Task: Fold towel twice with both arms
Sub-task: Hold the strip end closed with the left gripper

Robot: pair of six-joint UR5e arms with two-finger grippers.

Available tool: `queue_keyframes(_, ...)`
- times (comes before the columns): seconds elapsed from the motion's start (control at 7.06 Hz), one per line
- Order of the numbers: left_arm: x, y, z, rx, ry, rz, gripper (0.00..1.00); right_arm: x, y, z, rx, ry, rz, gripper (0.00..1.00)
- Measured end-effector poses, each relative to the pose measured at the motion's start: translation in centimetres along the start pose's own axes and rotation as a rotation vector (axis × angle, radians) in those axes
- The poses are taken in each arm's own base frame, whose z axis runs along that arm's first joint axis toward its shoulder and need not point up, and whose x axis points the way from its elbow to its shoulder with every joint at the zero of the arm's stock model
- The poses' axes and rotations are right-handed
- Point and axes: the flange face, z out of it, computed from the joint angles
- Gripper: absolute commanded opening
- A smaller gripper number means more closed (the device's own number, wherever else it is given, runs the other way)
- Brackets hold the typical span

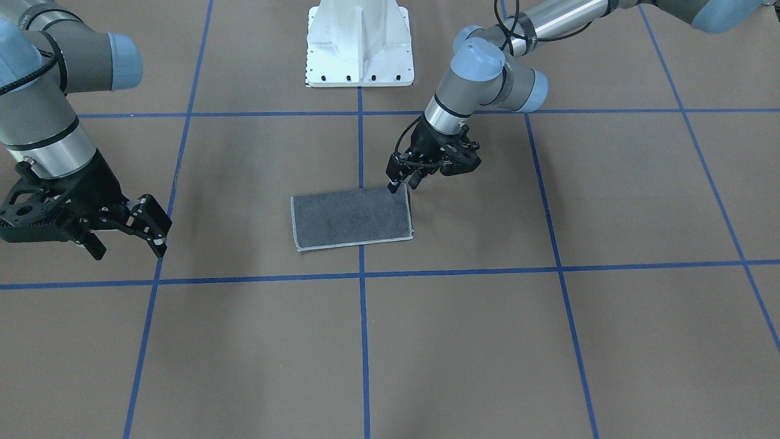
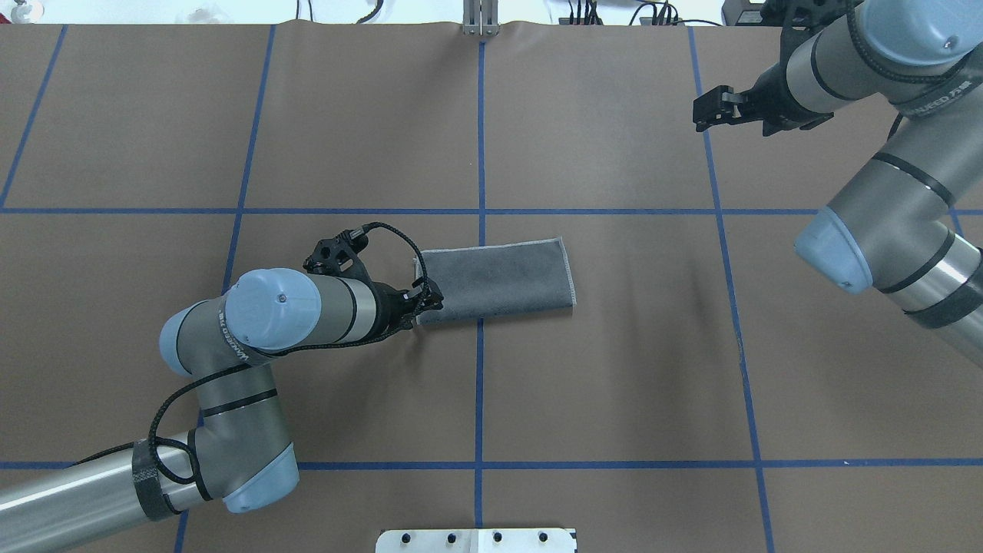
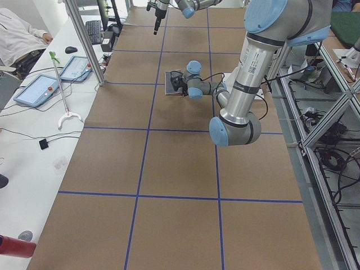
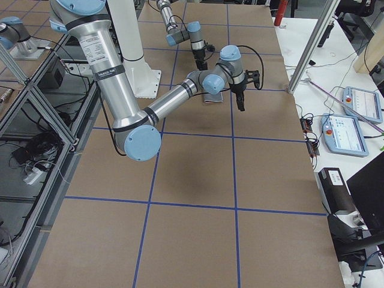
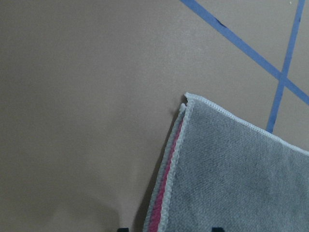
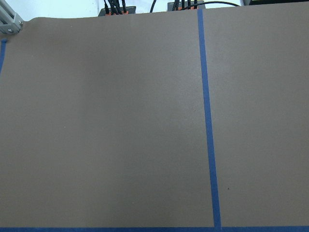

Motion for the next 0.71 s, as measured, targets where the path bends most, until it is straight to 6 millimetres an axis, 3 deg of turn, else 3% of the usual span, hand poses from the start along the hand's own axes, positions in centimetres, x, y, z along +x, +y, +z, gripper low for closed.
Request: queue_keyframes(0.71,-0.24,0.38,0.44,0.021,0.001,-0.030,0.58,-0.20,-0.09,-0.12,0.002,-0.003,0.002,1.00)
